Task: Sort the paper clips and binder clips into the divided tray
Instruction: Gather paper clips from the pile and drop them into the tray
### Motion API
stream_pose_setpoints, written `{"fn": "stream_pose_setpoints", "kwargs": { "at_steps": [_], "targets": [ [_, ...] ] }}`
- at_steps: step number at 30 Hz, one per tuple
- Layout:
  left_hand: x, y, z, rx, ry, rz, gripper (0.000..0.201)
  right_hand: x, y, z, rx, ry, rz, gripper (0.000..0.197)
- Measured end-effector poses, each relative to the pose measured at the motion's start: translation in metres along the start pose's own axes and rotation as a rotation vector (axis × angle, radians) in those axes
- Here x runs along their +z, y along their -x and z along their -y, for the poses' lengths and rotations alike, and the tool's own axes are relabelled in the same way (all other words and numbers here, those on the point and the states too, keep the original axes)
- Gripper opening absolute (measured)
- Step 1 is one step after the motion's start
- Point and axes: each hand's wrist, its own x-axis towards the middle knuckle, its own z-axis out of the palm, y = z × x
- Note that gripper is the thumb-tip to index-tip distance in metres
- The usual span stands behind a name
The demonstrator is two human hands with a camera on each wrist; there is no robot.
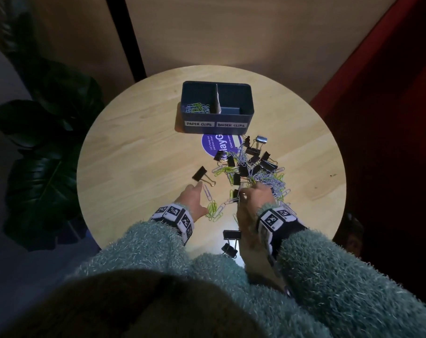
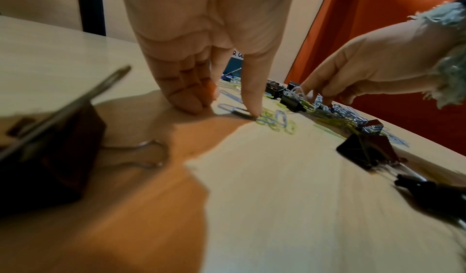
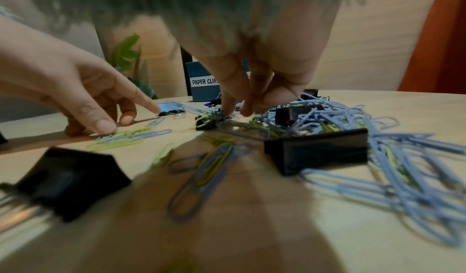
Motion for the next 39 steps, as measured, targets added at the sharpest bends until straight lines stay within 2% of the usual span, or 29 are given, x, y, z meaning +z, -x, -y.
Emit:
{"fn": "stream_pose_setpoints", "kwargs": {
  "at_steps": [4,8,10,13,15,19,21,30,31,34,35,37,39],
  "targets": [
    [0.004,0.002,0.001,0.047,-0.02,-0.02,0.066,0.008,0.008,0.007,-0.047,0.113,-0.024,0.051],
    [0.009,0.003,0.002,0.059,-0.052,-0.04,0.055,0.013,0.019,0.017,-0.127,0.227,0.061,0.061],
    [0.009,0.004,0.002,0.054,-0.033,-0.076,0.048,0.013,0.023,0.02,-0.179,0.25,0.062,0.059],
    [0.008,0.007,0.005,0.073,-0.048,-0.134,0.037,0.008,0.021,0.022,-0.209,0.169,0.072,0.052],
    [0.007,0.008,0.007,0.108,-0.074,-0.155,0.03,0.003,0.015,0.023,-0.173,0.099,0.078,0.061],
    [0.006,0.009,0.005,0.139,-0.095,-0.128,0.017,-0.003,0.009,0.03,-0.098,-0.054,0.119,0.072],
    [0.005,0.008,0.003,0.132,-0.118,-0.099,0.015,-0.004,0.007,0.034,-0.09,-0.062,0.148,0.07],
    [0.012,0.005,0.006,0.079,-0.043,-0.041,0.016,-0.007,-0.005,0.033,0.02,-0.059,0.159,0.063],
    [0.012,0.005,0.006,0.076,-0.043,-0.036,0.016,-0.008,-0.006,0.034,0.037,-0.068,0.157,0.058],
    [0.01,0.006,0.005,0.073,-0.044,-0.029,0.017,-0.016,-0.007,0.029,0.058,-0.16,0.129,0.025],
    [0.01,0.006,0.005,0.071,-0.04,-0.03,0.019,-0.018,-0.006,0.027,0.069,-0.171,0.145,0.022],
    [0.01,0.007,0.005,0.059,-0.003,-0.021,0.033,-0.022,-0.006,0.022,0.072,-0.169,0.162,0.023],
    [0.01,0.008,0.005,0.064,0.053,0.022,0.059,-0.021,-0.004,0.019,0.073,-0.2,0.125,0.022]
  ]
}}
